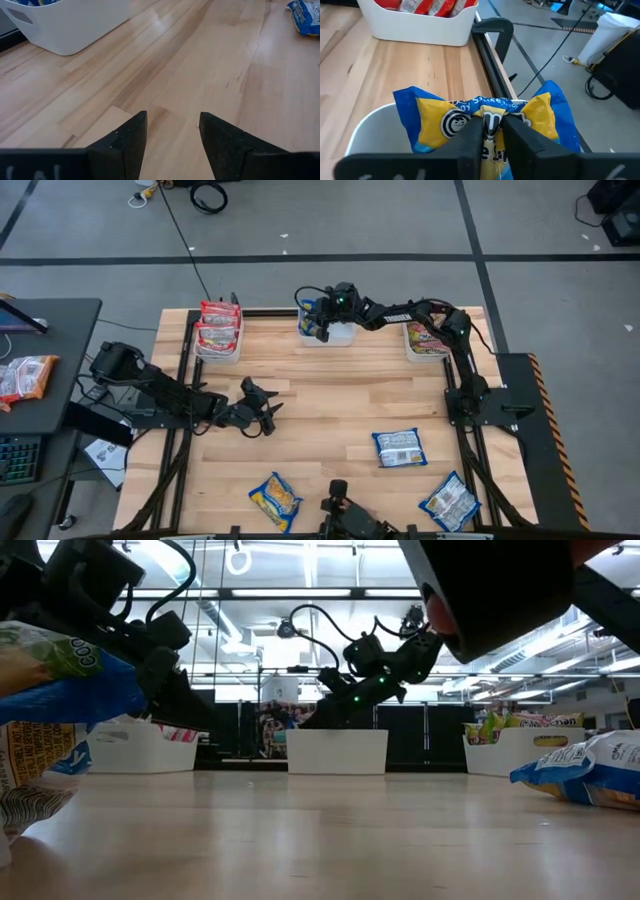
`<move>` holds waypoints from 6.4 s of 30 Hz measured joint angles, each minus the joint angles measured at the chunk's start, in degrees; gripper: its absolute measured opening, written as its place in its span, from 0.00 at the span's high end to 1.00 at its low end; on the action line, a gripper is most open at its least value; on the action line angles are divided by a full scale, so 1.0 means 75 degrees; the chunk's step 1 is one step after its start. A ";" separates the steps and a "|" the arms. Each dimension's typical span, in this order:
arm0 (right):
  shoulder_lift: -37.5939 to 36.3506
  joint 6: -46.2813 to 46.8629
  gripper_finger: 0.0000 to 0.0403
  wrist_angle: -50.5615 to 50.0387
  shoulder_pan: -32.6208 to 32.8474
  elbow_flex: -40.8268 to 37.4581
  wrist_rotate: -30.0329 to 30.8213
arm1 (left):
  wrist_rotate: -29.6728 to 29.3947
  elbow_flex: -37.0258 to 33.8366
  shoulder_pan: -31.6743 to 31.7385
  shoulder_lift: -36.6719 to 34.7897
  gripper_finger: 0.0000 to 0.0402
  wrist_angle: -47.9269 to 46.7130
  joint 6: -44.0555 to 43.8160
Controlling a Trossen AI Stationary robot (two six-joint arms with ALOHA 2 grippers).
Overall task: Sort Maruchan noodles
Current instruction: Put the blue noodle pack into the middle white bin
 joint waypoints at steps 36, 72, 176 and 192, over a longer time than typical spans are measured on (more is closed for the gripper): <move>0.0121 -0.0931 0.75 -0.6285 0.0073 0.1894 0.1944 | 0.0001 0.0000 0.0000 0.0000 0.53 0.0009 -0.0061; 0.1235 -0.1144 0.96 -0.7853 0.0481 0.3864 0.1637 | 0.3721 0.2829 0.6503 0.2838 0.53 -0.0345 0.5754; -0.0347 0.6004 0.99 -1.1487 0.8322 0.0928 0.1758 | -0.2142 0.4610 -0.2146 -0.0006 0.53 -1.1342 -0.3215; -0.2826 0.4114 0.86 -1.1102 0.7676 0.0849 0.5172 | -0.2087 0.4610 -0.2081 -0.0006 0.53 -1.1386 -0.3214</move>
